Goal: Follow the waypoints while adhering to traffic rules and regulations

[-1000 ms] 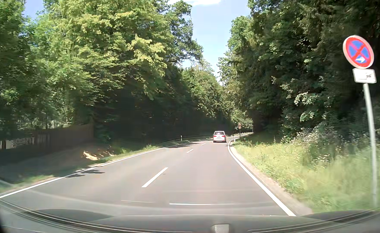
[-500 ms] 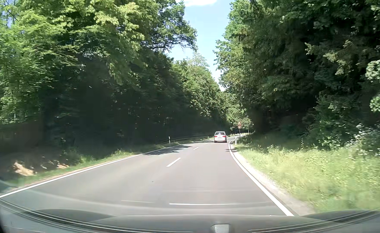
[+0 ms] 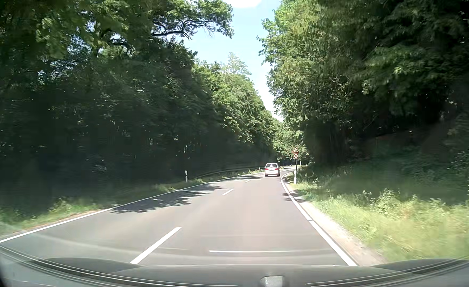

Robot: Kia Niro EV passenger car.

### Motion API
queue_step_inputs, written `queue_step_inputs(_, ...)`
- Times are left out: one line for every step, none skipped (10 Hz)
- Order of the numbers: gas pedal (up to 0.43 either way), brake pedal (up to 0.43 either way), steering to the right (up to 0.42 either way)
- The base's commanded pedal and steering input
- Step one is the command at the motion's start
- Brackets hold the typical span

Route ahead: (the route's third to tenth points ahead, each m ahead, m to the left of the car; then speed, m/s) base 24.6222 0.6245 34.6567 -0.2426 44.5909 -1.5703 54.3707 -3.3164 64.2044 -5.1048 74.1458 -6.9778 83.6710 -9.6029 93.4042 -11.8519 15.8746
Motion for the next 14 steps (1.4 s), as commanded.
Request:
queue_step_inputs(0.319, 0.03, 0.017)
queue_step_inputs(0.319, 0.03, 0.017)
queue_step_inputs(0.319, 0.03, 0.017)
queue_step_inputs(0.319, 0.03, 0.017)
queue_step_inputs(0.319, 0.03, 0.016)
queue_step_inputs(0.319, 0.03, 0.016)
queue_step_inputs(0.319, 0.03, 0.016)
queue_step_inputs(0.319, 0.03, 0.016)
queue_step_inputs(0.319, 0.03, 0.016)
queue_step_inputs(0.319, 0.03, 0.016)
queue_step_inputs(0.319, 0.03, 0.016)
queue_step_inputs(0.319, 0.03, 0.016)
queue_step_inputs(0.319, 0.03, 0.016)
queue_step_inputs(0.319, 0.03, 0.016)
